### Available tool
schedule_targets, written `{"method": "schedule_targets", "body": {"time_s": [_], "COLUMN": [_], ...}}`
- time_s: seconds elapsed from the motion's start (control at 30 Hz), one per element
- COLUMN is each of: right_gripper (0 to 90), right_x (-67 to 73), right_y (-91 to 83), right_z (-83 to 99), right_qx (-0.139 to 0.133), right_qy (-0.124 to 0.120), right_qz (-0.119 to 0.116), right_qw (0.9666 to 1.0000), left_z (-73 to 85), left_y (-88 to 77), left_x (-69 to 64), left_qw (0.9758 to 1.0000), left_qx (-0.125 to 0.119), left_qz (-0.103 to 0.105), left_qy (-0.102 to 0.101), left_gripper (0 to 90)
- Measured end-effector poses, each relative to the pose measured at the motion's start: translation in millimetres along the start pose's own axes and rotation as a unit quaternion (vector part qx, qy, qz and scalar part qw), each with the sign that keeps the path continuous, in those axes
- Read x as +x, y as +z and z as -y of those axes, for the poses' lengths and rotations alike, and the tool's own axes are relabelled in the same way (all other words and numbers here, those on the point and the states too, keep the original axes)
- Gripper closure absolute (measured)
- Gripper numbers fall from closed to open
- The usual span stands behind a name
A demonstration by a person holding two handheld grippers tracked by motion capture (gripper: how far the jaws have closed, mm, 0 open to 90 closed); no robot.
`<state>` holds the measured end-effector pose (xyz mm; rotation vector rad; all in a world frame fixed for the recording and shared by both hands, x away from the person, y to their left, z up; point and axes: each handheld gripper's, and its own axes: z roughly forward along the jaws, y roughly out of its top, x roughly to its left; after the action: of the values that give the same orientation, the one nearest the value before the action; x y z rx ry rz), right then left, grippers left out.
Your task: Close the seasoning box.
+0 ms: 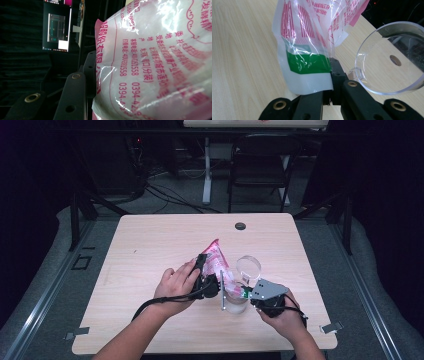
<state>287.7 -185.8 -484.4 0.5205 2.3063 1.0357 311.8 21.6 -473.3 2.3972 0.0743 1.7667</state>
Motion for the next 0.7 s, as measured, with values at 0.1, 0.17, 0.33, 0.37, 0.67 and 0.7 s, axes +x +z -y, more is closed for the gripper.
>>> {"method": "schedule_targets", "body": {"time_s": [0.1,0.17,0.33,0.37,0.67,0.7], "right_gripper": [89.8,89.8,89.8,89.8,90.0,90.0], "right_x": [0.0,0.2,0.4,0.6,0.5,0.5], "right_y": [0.4,0.8,1.2,1.1,2.0,1.9], "right_z": [0.1,0.2,0.4,0.4,1.3,1.3], "right_qx": [0.002,0.002,0.000,0.001,0.004,0.003], "right_qy": [-0.001,0.000,-0.001,-0.001,0.001,0.001], "right_qz": [-0.003,-0.002,-0.003,-0.001,-0.002,0.000], "right_qw": [1.0000,1.0000,1.0000,1.0000,1.0000,1.0000], "left_z": [0.1,-0.1,0.3,0.3,0.1,0.0], "left_y": [0.5,0.1,-0.1,-0.1,0.2,0.1], "left_x": [-0.1,0.1,-0.1,-0.1,0.1,0.3], "left_qw": [1.0000,1.0000,1.0000,1.0000,1.0000,1.0000], "left_qx": [0.001,0.003,-0.001,0.000,-0.003,-0.003], "left_qz": [0.002,0.002,-0.001,-0.001,-0.002,-0.002], "left_qy": [-0.001,0.000,0.001,0.000,0.000,0.001], "left_gripper": [63.0,63.0,63.0,63.0,63.0,63.0]}}
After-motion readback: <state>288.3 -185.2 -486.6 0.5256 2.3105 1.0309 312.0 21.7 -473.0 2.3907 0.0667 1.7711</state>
